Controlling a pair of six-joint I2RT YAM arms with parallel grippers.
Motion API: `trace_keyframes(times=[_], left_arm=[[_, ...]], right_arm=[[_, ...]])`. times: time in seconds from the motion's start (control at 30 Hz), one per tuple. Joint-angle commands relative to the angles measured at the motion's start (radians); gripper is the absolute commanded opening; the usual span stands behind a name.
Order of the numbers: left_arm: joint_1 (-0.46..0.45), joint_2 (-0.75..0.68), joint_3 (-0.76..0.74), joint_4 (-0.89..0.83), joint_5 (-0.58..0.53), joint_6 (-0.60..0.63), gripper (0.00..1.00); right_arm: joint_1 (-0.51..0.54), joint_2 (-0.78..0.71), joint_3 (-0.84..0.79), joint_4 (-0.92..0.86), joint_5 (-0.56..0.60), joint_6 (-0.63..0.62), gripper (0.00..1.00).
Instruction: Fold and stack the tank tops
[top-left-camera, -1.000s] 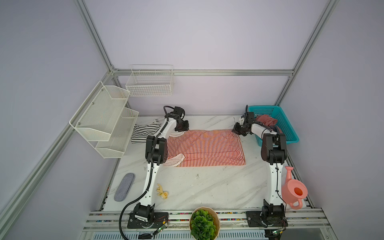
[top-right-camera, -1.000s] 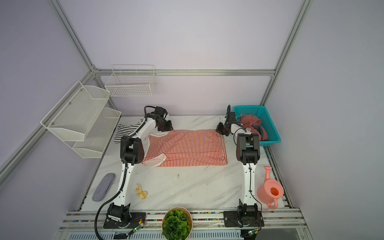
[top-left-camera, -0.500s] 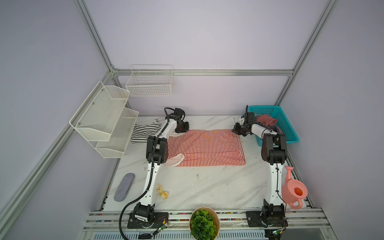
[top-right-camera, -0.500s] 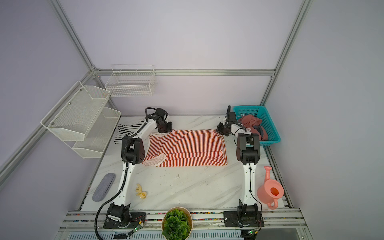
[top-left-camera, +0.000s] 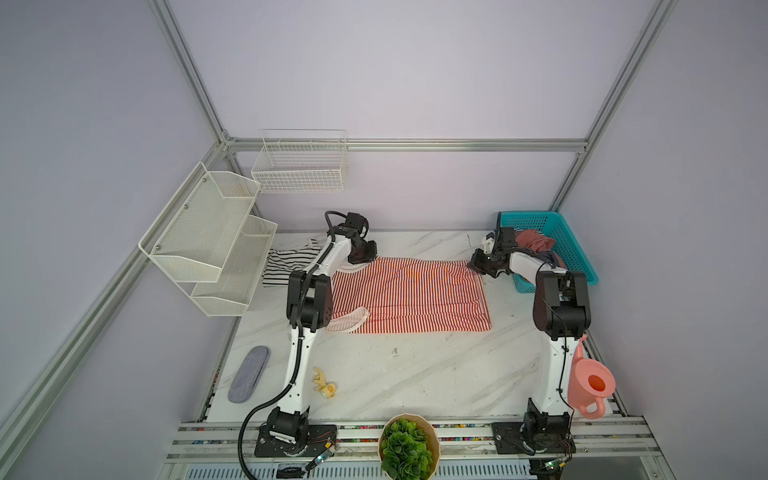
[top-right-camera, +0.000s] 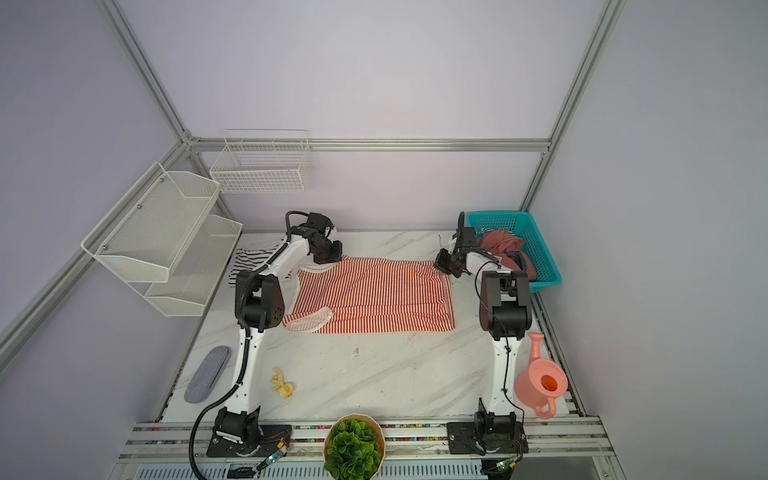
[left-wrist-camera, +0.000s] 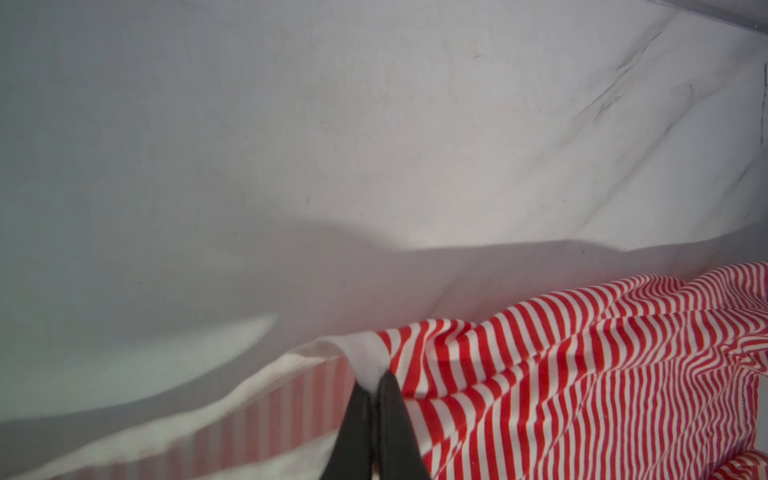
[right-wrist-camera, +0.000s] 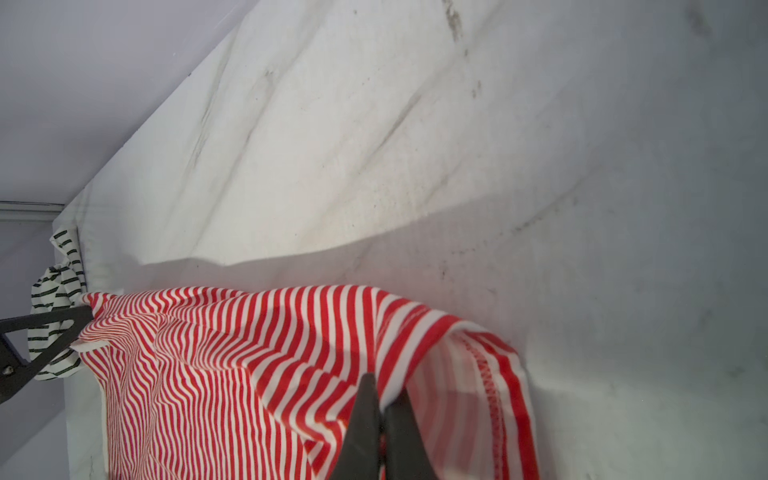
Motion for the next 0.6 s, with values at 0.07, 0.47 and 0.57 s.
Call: trace_keyframes(times=[0.07, 0.47, 0.57], left_arm=[[0.007, -0.098, -0.103, 0.027, 0.0, -0.023, 0.0], [-0.004, -0.249, -0.349, 0.123, 0.019, -0.058, 0.0], [-0.012, -0.278, -0.405, 0.134, 0.019, -0.063, 0.0]], right_arm=[[-0.008, -0.075, -0.07, 0.05, -0.002, -0.021, 0.0], [-0.008, -0.214, -0.251, 0.15, -0.04, -0.021, 0.0], [-0.008, -0.228, -0.283, 0.149, -0.044, -0.025, 0.0]])
